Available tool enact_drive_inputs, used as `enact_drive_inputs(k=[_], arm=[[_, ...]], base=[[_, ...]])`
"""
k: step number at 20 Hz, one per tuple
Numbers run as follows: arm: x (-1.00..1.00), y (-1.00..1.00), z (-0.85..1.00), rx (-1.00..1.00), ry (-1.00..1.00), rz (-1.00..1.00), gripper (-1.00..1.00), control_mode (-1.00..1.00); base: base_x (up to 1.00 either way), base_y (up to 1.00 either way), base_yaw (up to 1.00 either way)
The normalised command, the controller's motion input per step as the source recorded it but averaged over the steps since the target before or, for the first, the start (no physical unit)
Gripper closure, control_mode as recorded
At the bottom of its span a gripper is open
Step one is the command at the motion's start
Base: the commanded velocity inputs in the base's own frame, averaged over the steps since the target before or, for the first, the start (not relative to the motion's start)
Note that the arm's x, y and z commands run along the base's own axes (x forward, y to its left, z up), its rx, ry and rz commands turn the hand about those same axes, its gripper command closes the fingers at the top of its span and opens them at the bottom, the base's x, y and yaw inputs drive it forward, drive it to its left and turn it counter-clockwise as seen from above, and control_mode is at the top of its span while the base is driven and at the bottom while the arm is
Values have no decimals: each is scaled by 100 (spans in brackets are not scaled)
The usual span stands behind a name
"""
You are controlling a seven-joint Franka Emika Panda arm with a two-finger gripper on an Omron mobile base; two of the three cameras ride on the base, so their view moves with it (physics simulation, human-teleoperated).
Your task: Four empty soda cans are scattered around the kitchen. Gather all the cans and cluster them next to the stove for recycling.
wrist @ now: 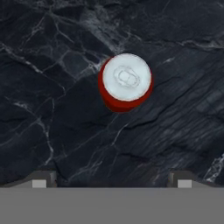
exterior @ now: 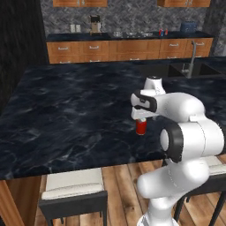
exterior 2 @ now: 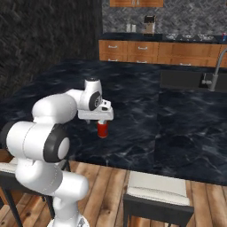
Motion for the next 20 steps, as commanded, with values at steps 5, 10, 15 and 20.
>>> enact_drive_inputs(k=[5,10,15,20], arm=[[17,0,-13,1,-4,0,-100,-100],[15,0,-16,0,-9,0,-100,-100],[18,0,-17,0,-3,0,-100,-100],[26,0,-10,0,0,0,-100,-100]], base=[[0,0,0],[0,0,0],[0,0,0],[0,0,0]])
